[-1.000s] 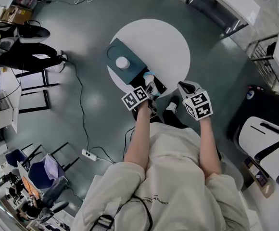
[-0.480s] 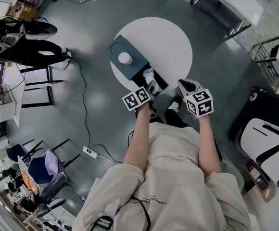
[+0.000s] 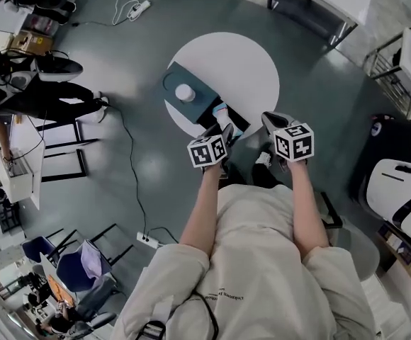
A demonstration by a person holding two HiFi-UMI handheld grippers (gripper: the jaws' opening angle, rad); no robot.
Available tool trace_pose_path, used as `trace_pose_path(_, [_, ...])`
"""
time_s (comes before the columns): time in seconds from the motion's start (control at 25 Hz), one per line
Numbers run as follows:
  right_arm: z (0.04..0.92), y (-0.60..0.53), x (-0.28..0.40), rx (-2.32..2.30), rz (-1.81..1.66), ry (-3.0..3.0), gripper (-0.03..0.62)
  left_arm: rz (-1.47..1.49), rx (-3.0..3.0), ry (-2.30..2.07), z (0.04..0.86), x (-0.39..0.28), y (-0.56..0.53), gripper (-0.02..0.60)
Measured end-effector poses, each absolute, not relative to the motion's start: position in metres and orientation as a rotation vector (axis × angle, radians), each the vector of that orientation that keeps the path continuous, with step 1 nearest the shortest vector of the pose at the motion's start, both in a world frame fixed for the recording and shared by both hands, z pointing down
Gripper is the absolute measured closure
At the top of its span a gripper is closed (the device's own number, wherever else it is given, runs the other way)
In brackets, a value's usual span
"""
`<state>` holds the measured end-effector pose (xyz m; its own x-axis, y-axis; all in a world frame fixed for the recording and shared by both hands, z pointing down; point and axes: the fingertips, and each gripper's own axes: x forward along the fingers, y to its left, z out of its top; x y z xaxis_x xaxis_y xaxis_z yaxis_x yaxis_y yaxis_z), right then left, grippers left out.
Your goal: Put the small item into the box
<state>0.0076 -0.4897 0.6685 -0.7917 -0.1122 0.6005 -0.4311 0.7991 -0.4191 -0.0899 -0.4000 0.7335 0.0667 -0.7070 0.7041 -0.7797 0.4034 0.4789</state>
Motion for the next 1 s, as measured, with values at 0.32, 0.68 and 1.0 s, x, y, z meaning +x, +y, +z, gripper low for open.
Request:
trace_pose_path(0.32, [0.666,-0.432,0.001,0.532,1.027,-2.395,0.559,0.257,1.528,-1.611,0.698,-0.071,-0.34,0.385])
trace_pose_path(0.68, [0.656,-0.37,-0.001,0.648,1.035,-2.379,0.559,0.243,1.661,-1.67,0.66,-0.095,-0.285,0.385])
trace_pose_path(1.0, [0.666,-0.32,-0.004,0.661,1.001,-2.39,0.559,0.166,1.726,-1.681,0.655,-0.105,-0.255,0.391])
